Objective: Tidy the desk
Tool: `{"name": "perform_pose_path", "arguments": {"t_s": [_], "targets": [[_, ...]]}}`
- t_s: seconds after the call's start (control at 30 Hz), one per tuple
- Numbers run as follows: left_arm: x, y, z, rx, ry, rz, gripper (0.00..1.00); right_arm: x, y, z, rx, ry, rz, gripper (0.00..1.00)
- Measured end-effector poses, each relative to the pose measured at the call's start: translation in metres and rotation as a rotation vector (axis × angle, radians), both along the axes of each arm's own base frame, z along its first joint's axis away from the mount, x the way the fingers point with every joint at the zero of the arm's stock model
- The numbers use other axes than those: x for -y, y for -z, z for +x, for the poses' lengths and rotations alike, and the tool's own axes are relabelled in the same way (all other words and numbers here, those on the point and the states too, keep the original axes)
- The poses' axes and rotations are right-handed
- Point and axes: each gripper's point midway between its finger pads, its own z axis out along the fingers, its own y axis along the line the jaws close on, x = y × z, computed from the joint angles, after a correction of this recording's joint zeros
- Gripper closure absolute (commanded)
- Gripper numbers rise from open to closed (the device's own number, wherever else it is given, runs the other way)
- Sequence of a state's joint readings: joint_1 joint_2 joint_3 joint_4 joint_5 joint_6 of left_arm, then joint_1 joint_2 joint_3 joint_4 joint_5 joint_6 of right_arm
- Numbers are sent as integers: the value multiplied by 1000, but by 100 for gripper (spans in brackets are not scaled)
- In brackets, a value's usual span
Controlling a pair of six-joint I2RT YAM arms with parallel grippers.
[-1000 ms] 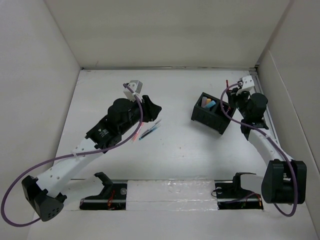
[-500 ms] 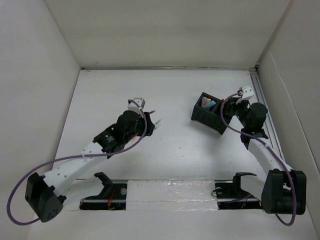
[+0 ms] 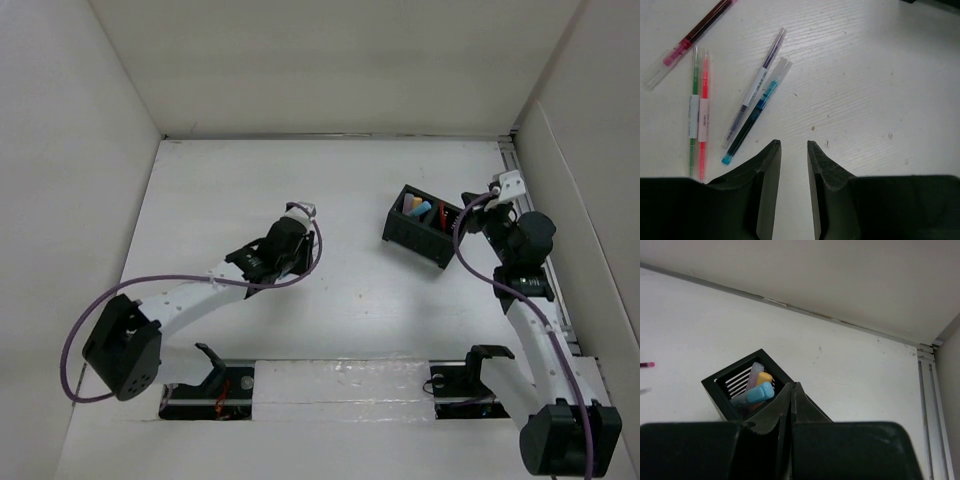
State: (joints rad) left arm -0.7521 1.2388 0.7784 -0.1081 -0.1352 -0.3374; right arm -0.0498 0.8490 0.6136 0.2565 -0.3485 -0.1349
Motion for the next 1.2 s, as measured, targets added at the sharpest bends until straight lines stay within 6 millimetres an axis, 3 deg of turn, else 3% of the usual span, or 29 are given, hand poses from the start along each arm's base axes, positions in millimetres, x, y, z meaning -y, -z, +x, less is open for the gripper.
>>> {"name": "perform_pose_path", "arguments": {"t_s": [0.17, 0.3, 0.57, 0.83, 1.07, 1.2], "targets": [[3, 34, 5, -61, 9, 73, 79, -7, -4, -16, -2, -18, 0, 99], [5, 51, 8, -88, 18, 113, 79, -14, -2, -26, -16, -40, 0, 98], [26, 56, 35, -74, 29, 125, 77, -19, 13, -32, -63, -59, 1, 98], [28, 68, 46, -93, 26, 154, 71, -22, 16, -32, -75, -68, 1, 98], [34, 62, 62, -67, 36, 160, 71, -23, 23, -30, -97, -72, -1, 99], [35, 70, 64, -72, 47, 180, 73, -22, 23, -30, -95, -71, -2, 99]]}}
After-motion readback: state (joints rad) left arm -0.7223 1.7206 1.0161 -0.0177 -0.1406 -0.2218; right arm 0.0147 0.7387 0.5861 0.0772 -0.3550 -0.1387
